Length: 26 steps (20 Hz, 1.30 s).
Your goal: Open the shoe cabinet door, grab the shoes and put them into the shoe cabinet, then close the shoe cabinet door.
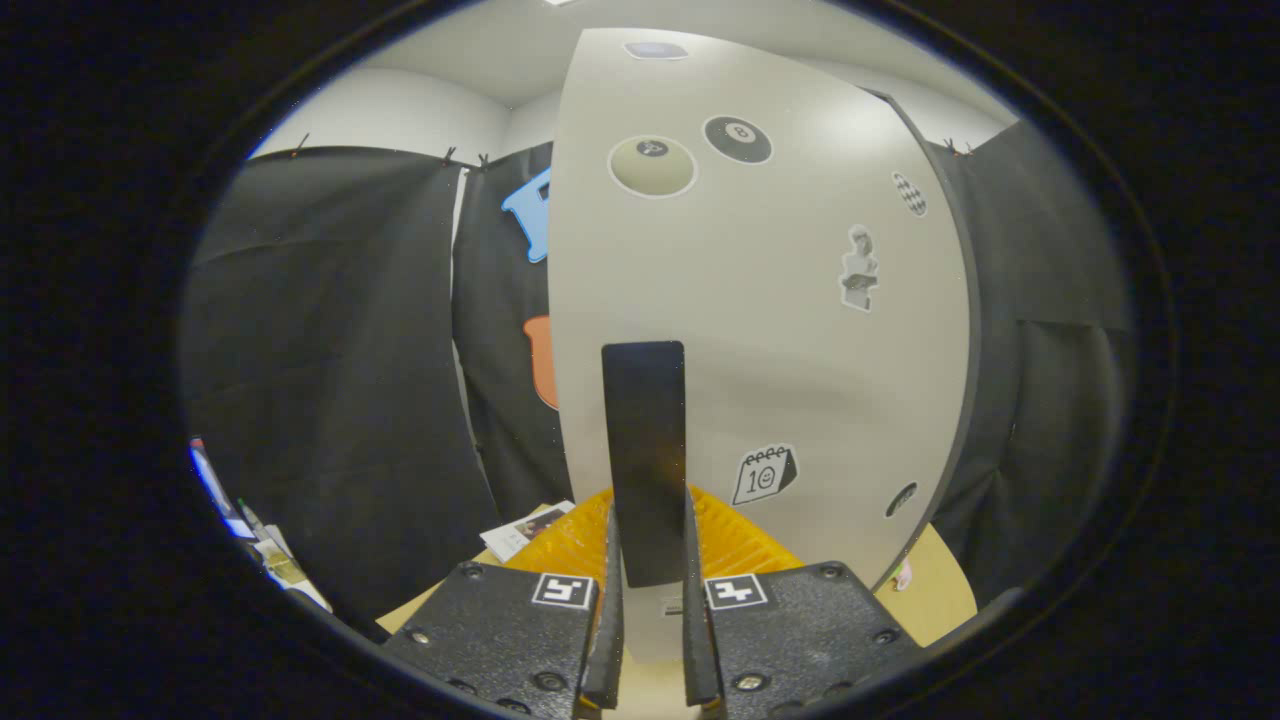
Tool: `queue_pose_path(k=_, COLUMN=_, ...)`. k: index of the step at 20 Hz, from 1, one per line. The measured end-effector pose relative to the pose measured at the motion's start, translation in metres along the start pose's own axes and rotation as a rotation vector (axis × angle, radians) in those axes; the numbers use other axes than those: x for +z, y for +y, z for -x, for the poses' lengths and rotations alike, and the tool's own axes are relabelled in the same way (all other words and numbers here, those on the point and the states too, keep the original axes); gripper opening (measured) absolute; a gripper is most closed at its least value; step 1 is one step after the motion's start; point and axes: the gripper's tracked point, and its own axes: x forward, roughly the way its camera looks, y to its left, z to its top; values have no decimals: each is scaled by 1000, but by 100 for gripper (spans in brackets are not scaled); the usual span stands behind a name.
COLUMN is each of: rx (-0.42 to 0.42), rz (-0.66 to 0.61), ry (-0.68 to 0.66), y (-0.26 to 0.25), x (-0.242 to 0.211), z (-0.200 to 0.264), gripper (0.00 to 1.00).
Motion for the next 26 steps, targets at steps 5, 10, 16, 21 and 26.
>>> queue_pose_path(k=5, rx=-63, rz=-3, ry=-8, y=-24, x=-5, z=48, gripper=27)
queue_pose_path(k=10, rx=-129, rz=-6, ry=-13, y=-53, x=-8, z=83, gripper=25)
queue_pose_path(k=16, rx=-192, rz=-5, ry=-4, y=-85, x=-11, z=111, gripper=17)
queue_pose_path(k=21, rx=-329, rz=16, ry=-13, y=-129, x=-10, z=123, gripper=13)
queue_pose_path(k=26, rx=-379, rz=-46, ry=-4, y=-170, x=-11, z=137, gripper=5)
